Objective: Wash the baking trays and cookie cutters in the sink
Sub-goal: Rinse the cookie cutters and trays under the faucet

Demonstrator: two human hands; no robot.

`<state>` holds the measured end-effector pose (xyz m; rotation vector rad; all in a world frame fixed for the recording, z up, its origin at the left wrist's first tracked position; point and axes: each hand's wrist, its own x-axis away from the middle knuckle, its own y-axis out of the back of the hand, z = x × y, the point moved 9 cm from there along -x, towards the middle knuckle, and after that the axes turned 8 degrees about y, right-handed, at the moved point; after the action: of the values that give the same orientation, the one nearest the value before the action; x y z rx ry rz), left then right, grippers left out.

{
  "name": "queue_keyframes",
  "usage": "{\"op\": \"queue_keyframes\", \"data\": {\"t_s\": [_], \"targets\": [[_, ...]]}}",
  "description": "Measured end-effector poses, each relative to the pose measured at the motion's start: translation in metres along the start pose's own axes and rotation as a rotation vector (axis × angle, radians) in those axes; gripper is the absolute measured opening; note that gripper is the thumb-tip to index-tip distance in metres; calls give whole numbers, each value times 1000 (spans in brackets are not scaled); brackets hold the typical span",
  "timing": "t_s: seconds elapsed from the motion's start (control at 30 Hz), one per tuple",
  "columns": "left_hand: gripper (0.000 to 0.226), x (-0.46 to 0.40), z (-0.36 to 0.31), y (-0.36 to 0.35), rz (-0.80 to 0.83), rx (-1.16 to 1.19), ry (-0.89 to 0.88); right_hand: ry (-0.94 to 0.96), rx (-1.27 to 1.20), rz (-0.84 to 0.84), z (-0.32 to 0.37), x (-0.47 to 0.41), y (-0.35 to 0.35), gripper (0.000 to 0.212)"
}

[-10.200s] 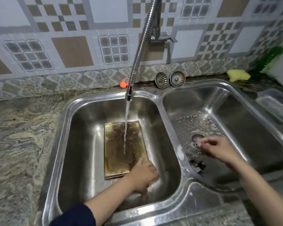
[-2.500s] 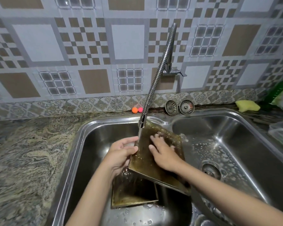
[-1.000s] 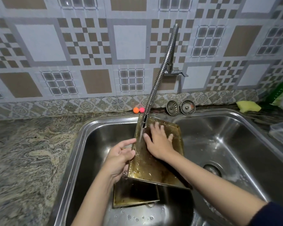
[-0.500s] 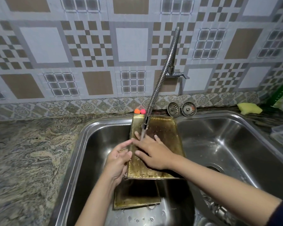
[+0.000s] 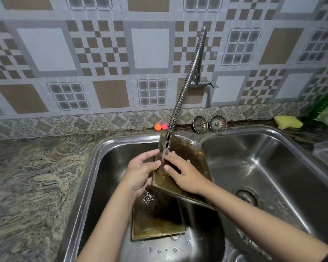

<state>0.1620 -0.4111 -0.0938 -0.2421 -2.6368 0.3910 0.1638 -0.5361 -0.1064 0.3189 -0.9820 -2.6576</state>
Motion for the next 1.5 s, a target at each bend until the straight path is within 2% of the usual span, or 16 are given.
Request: {"op": "queue_keyframes", "data": {"t_s": [0.13,0.27,0.43,0.5,0.53,0.67,0.73,0.87,0.9,0.97,1.07,1.13,1.2,1.27,1.4,1.5], "targets": [[29,-6,-16,-22,48,72,-9,-14,-144,-184,2,3,21,44],[24,-6,-15,-27,43,68,12,-54,-201,-208,-9,6,25,44],[34,1,-9,-19,72,58,16,-440,-11,-194,-70,4,40,56],[38,1,-2,-19,74,31,28,-511,80,-145,-72,0,36,61],[40,0,2,-18,71,38,34,-476,104,-107,-63,-4,30,60],[42,-1,9,-1,38,112,49,-100,65,117,-6,-8,-4,51],[41,3,10,11,46,132,50,-68,130,180,-12,-2,-3,53],[40,12,22,9,99,133,67,-396,288,43,-53,-5,24,64],[41,11,25,6,101,128,59,-403,298,6,-48,-9,23,64],[42,4,33,6,72,141,41,-218,269,12,-19,-17,5,59],[42,-3,37,24,-35,157,13,42,17,106,22,-4,-18,42],[42,-4,42,45,-93,186,17,14,-81,1,18,9,0,32],[45,-5,47,65,-120,194,19,-20,55,-217,4,22,32,27],[47,-8,50,80,-159,195,30,-105,147,-332,-14,35,52,27],[45,-6,49,79,-165,206,32,-263,-180,-255,-40,48,34,24],[44,-5,56,75,-176,177,78,-261,-287,-337,-36,54,31,26]]}}
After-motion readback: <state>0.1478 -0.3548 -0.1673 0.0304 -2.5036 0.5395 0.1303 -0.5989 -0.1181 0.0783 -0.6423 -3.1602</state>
